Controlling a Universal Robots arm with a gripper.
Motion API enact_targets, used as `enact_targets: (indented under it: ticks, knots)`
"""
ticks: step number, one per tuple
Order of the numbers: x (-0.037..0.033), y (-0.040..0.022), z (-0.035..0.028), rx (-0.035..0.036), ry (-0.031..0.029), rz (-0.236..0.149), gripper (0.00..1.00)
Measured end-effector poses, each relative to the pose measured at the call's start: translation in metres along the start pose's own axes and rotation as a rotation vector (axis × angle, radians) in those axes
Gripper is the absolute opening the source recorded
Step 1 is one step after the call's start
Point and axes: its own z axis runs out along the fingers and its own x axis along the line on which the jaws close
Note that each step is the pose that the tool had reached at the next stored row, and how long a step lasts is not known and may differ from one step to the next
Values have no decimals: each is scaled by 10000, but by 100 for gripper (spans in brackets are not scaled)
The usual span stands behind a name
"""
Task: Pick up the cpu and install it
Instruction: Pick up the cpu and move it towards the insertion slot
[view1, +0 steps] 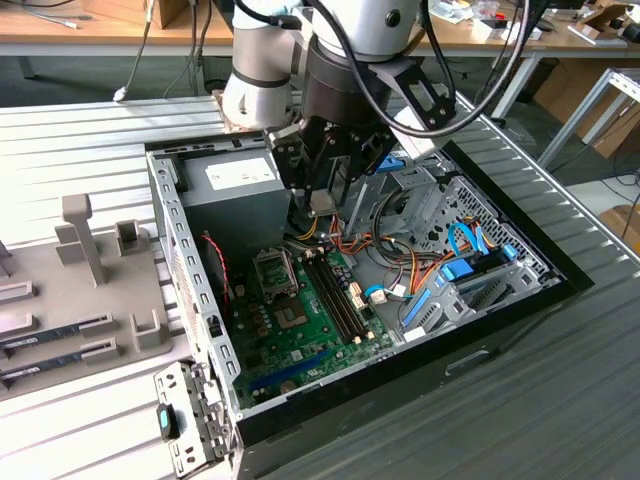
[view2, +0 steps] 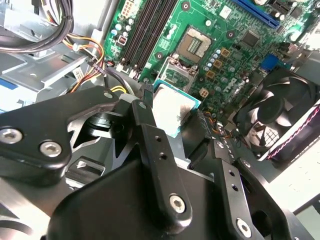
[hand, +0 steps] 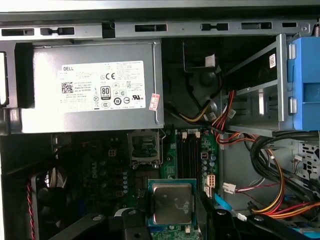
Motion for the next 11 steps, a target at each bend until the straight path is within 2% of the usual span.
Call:
enact_targets:
  ticks: [5, 11]
  knots:
    - [0, -52, 9, -1, 0, 0, 47]
    - [4, -81, 26, 0, 0, 1, 47]
